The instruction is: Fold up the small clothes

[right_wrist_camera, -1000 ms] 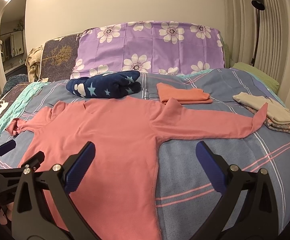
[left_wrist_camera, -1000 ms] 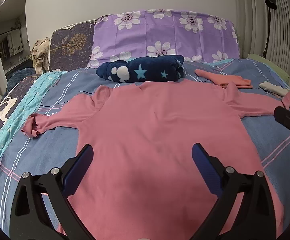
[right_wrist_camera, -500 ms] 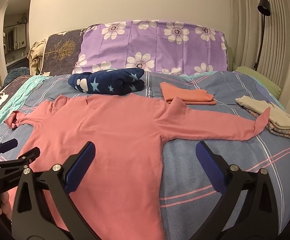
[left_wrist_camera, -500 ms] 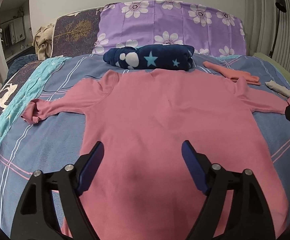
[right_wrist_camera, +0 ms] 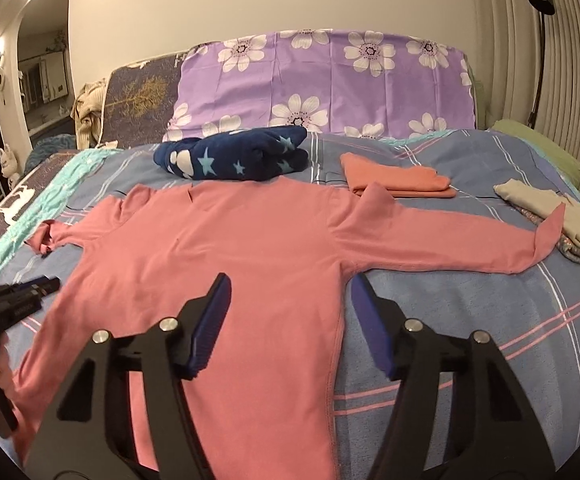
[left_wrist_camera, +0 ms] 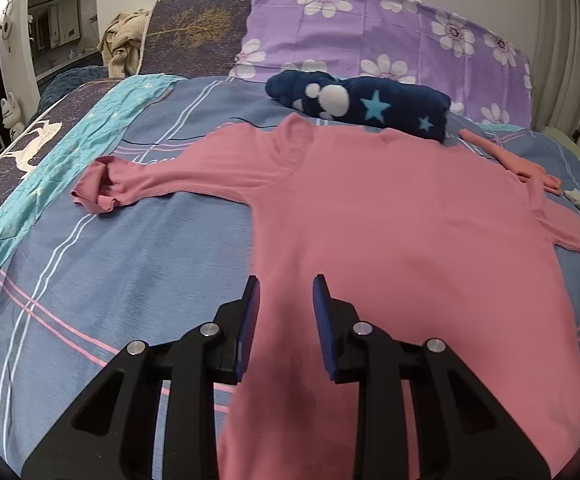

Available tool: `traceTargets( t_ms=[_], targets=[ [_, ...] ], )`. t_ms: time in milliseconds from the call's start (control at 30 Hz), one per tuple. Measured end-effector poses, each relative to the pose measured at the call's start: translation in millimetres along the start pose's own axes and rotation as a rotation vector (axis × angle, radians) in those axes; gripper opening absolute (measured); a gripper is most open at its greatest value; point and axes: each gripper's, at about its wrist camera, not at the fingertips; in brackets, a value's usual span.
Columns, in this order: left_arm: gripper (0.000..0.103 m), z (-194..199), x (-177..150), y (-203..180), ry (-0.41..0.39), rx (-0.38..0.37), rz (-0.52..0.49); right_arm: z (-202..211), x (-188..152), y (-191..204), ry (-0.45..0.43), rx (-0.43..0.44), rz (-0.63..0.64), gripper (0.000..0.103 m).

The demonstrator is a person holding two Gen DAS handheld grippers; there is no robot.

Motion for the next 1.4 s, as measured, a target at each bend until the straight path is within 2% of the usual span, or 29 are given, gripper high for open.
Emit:
traceTargets(
  t_ms=[167, 200, 300, 400, 500, 633, 667, 700, 733, 767, 833, 900, 1033, 1067, 1200, 1367, 1400],
  targets=[
    [0.029, -14.6, 7.3, 40.6, 0.033, 0.015, 0.093, -3.1, -1.0, 3.7, 0.011, -0.005, 0.015, 0.069],
    [0.029, -18.5, 8.9, 52.9, 0.037, 0.030, 0.127, -3.6, -0.8, 3.1, 0.013, -0.011, 0.019, 0.069],
    [0.038, -34.7, 15.4, 105.2, 0.050, 0.103, 0.278, -5.2, -0.6, -0.3, 0.019, -0.026, 0.015, 0.071],
    [0.039, -49.6, 26.0, 154.2, 0.054, 0.187, 0.395, -8.1, -1.4, -3.2, 0.027, -0.036, 0.008, 0.072],
    [0.040, -65.6, 42.4, 186.9, 0.060, 0.225, 0.474, -11.8, -2.5, -3.5, 0.037, -0.039, 0.007, 0.072],
    [0.040, -95.3, 58.2, 212.0, 0.100, 0.281, 0.509, -16.5, -4.3, -1.8, 0.049, -0.040, 0.007, 0.073],
    [0.037, -104.3, 60.1, 218.0, 0.112, 0.277, 0.517, -17.8, -4.4, -1.4, 0.053, -0.040, 0.009, 0.073],
    [0.011, -110.3, 61.7, 222.6, 0.121, 0.251, 0.530, -18.9, -4.1, -1.3, 0.055, -0.042, 0.011, 0.073],
    [0.001, -113.9, 63.2, 227.7, 0.127, 0.225, 0.546, -19.9, -3.7, -1.4, 0.056, -0.045, 0.014, 0.073],
    [0.001, -112.0, 67.7, 229.6, 0.121, 0.206, 0.561, -20.8, -2.8, -1.9, 0.056, -0.049, 0.018, 0.073],
    [0.001, -98.2, 84.8, 220.4, 0.068, 0.188, 0.513, -22.9, -1.1, -3.1, 0.054, -0.057, 0.023, 0.074],
    [0.001, -74.7, 112.6, 195.1, 0.001, 0.143, 0.409, -26.9, 1.2, -3.5, 0.054, -0.058, 0.028, 0.074],
    [0.001, -25.9, 166.7, 117.5, -0.081, 0.020, 0.154, -34.9, 6.5, 2.2, 0.052, -0.030, 0.045, 0.074],
    [0.001, -14.7, 178.6, 95.8, -0.092, -0.030, 0.102, -35.6, 7.1, 3.3, 0.051, -0.022, 0.047, 0.074],
    [0.001, 14.3, 206.7, 9.0, -0.087, -0.196, -0.068, -40.4, 8.5, 7.9, 0.064, 0.039, 0.063, 0.074],
    [0.001, 22.8, 205.9, -102.0, -0.055, -0.376, -0.249, -48.9, 10.4, -1.7, 0.099, 0.083, 0.030, 0.074],
    [0.001, 19.1, 202.6, -119.3, -0.049, -0.393, -0.273, -50.6, 11.6, -4.3, 0.108, 0.096, 0.017, 0.074]
  ],
)
Point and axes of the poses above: each gripper's, at about its wrist camera, not at the fingertips, and z roughly against the way its jaws point, y to its left, x to its top, and after that the axes turned 2 degrees about -z, right-handed
